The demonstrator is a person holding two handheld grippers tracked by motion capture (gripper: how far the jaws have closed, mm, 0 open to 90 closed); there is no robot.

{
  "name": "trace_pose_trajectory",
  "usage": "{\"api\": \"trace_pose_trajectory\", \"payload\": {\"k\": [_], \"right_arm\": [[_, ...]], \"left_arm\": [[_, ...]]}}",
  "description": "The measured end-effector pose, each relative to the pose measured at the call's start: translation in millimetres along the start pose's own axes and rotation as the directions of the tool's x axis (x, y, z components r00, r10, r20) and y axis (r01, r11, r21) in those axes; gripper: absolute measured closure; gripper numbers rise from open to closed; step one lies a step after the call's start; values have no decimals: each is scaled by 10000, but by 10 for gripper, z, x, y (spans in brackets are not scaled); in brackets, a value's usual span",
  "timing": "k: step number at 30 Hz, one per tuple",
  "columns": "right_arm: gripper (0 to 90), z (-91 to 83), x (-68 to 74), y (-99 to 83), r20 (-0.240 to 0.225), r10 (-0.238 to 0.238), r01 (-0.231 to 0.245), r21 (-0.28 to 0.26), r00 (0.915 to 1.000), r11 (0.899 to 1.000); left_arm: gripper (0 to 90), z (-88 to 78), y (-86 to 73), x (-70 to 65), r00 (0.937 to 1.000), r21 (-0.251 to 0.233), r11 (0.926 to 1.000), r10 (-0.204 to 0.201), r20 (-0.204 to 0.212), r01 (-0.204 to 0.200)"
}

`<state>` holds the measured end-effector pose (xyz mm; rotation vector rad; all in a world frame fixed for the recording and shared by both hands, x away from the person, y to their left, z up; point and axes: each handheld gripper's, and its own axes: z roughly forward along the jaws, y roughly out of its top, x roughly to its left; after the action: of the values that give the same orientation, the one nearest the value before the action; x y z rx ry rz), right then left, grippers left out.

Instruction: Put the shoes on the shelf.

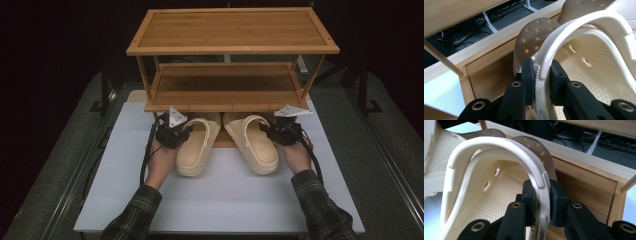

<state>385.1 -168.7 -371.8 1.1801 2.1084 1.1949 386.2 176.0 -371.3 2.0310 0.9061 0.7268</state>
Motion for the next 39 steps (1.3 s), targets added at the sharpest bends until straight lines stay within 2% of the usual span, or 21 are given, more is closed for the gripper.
{"api": "trace_pose_trajectory", "payload": {"k": [4, 11, 17, 24, 26, 27, 29, 30, 31, 32, 33, 35, 36, 37, 38, 39], "right_arm": [[763, 138, -13, -37, 373, 27, -29, 76, 9993, 10000], [761, 259, -13, -56, 754, 193, -200, 91, 9970, 9998], [760, 314, 17, -71, 893, 285, -295, 104, 9956, 9995], [753, 345, 35, -77, 1014, 321, -332, 86, 9943, 9994], [735, 346, 44, -76, 984, 238, -250, 112, 9949, 9996], [694, 343, 49, -77, 904, 206, -218, 123, 9957, 9997], [621, 335, 41, -79, 856, 375, -385, 109, 9956, 9992], [621, 335, 41, -79, 856, 375, -385, 109, 9956, 9992], [567, 314, 20, -83, 603, 491, -499, 119, 9970, 9987], [547, 303, 17, -83, 571, 528, -537, 132, 9970, 9985], [523, 279, 9, -81, 478, 550, -557, 131, 9973, 9984], [482, 219, -3, -76, 270, 642, -646, 140, 9976, 9978], [482, 219, -3, -76, 270, 642, -646, 140, 9976, 9978], [455, 124, -24, -69, -56, 800, -800, 88, 9968, 9968], [455, 124, -24, -69, -56, 800, -800, 88, 9968, 9968], [453, 31, -38, -69, -333, 950, -949, 50, 9949, 9955]], "left_arm": [[767, 145, 1, -50, 9997, -7, 10000, 38, -242, -38], [766, 274, -8, -88, 9988, -156, 9998, -128, -474, 121], [764, 325, -12, -128, 9973, -159, 9998, -89, -722, 77], [751, 383, -35, -181, 9978, -56, 10000, -22, -655, 19], [736, 384, -44, -186, 9984, -81, 9999, -81, -558, 77], [687, 376, -45, -172, 9990, -144, 9997, -187, -415, 181], [618, 363, -44, -159, 9990, -149, 9994, -325, -306, 321], [592, 363, -44, -159, 9990, -149, 9994, -325, -306, 321], [563, 331, -47, -132, 9995, 4, 9995, -310, -68, 310], [549, 331, -47, -132, 9995, 4, 9995, -310, -68, 310], [528, 269, -58, -108, 9989, -84, 9990, -431, 169, 432], [478, 227, -61, -87, 9984, -110, 9988, -479, 300, 482], [478, 168, -64, -56, 9969, -176, 9982, -556, 556, 567], [432, 80, -72, -19, 9939, -252, 9973, -667, 873, 691], [419, 80, -72, -19, 9939, -252, 9973, -667, 873, 691], [400, -10, -88, 17, 9912, -281, 9968, -706, 1122, 742]]}}
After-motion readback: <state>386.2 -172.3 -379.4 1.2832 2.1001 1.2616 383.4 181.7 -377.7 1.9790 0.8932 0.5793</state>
